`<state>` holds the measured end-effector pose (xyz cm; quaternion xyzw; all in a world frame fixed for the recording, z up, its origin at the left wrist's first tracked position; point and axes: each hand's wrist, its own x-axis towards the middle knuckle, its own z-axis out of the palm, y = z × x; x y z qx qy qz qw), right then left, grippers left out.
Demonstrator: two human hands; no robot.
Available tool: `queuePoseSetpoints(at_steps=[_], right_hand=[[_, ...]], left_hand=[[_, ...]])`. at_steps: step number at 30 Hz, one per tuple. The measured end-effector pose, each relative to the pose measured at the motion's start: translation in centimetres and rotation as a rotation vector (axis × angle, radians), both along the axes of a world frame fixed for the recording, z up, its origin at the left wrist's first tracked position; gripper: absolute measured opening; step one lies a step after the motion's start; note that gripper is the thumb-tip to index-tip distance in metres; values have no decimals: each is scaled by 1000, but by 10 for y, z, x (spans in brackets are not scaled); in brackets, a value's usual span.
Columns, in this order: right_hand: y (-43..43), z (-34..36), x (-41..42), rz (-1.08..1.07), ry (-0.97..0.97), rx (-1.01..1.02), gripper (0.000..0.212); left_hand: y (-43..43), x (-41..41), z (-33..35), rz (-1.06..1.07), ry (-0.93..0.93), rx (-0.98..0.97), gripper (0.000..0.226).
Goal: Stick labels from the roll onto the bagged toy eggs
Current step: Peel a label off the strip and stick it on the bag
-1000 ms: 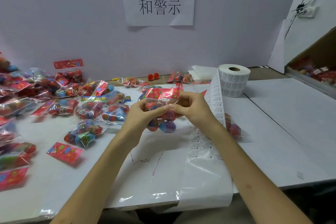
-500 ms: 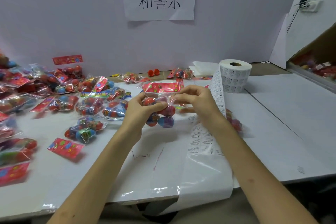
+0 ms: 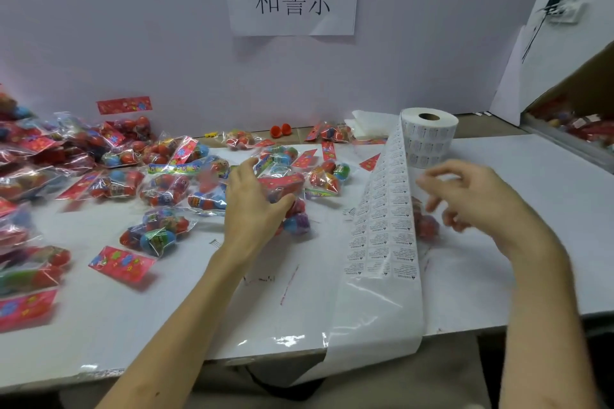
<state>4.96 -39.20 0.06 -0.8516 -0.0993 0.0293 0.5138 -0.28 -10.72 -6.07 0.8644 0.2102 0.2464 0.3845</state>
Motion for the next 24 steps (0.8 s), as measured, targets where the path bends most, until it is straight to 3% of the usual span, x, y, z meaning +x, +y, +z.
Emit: queuePoseSetpoints(at_steps=[4,7,12,15,18,21,24], right_hand=[[-2,-13,-26,68,144,-143,24],[7,-20,-31,156,195,-138,31],[19,-18,-33,257,32,5,24],[32,-15,-38,204,-125,217,31],[41,-17,-45,203,-175,409,19],[43,-23,-49,189,-199,448,13],[40,-27,-49,174,-230,439,29]], left_hand=[[-3,0,3,63,74,154,85],[-7,-4,6,25,5,179,70],[-20,-12,15,-25,-111,203,38],[-33,-26,33,-129,-60,-115,48],[-51,-43,44,-250,117,-493,75],[-67,-60,39,-306,169,-716,81],[-77,-70,25,-413,104,-840,97]])
